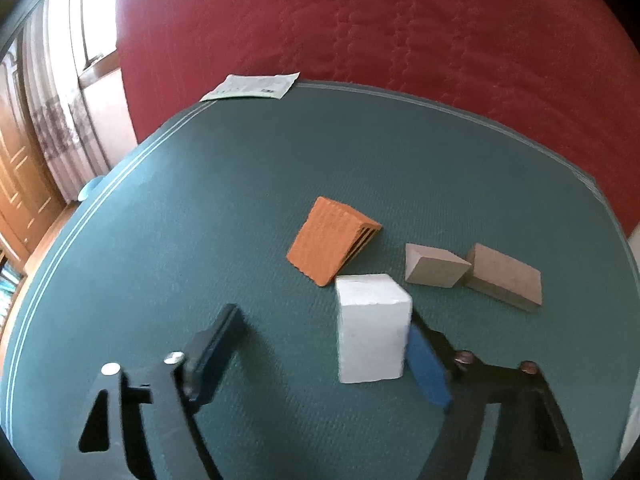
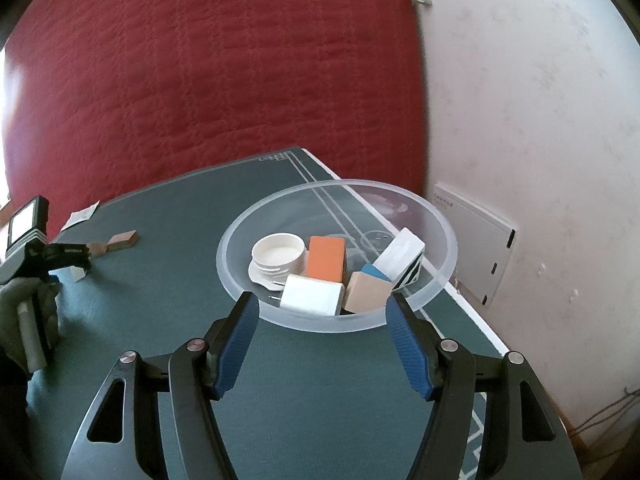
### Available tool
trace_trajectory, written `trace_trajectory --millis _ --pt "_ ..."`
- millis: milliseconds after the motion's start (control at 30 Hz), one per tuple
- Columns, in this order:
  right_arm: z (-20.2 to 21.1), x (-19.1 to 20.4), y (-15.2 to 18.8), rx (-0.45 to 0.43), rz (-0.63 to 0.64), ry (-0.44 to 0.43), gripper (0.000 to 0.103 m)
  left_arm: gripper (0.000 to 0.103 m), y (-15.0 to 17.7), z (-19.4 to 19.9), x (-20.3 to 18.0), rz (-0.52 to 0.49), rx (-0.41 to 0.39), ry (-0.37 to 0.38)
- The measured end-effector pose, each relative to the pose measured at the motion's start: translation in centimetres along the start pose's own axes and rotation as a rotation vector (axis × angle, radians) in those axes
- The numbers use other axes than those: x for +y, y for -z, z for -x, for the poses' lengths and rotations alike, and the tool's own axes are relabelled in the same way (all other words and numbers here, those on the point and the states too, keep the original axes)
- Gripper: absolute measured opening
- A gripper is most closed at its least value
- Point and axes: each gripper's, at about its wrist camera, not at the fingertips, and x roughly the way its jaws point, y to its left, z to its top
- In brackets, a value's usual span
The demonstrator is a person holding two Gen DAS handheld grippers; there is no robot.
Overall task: Organize rigid objects
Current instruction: 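Grasp the white rectangular block with the left gripper, then grasp the flat beige rectangular block with the right gripper while the left holds the white block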
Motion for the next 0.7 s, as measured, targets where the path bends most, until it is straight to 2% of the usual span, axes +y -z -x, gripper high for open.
trace_trajectory --millis 233,467,567,700 --pt "-0.1 0.9 0.2 0.017 0.022 -0.014 0.067 0.031 0.2 0.5 0.2 -0.041 -0.029 0.042" --pt "-0.9 2.9 0.3 0.066 0.066 -0.083 0.067 0.031 0.7 1.1 1.3 -0.05 -0.017 0.084" --pt "-1.6 4.6 -0.2 0.102 0.091 -0.155 0.067 0.031 1.2 1.7 2.1 -0.052 -0.013 0.098" --pt "-3.1 7.9 -1.3 0.166 0.131 -0.299 0.067 0.031 2.1 2.5 3.3 -0.052 -0.015 0.112"
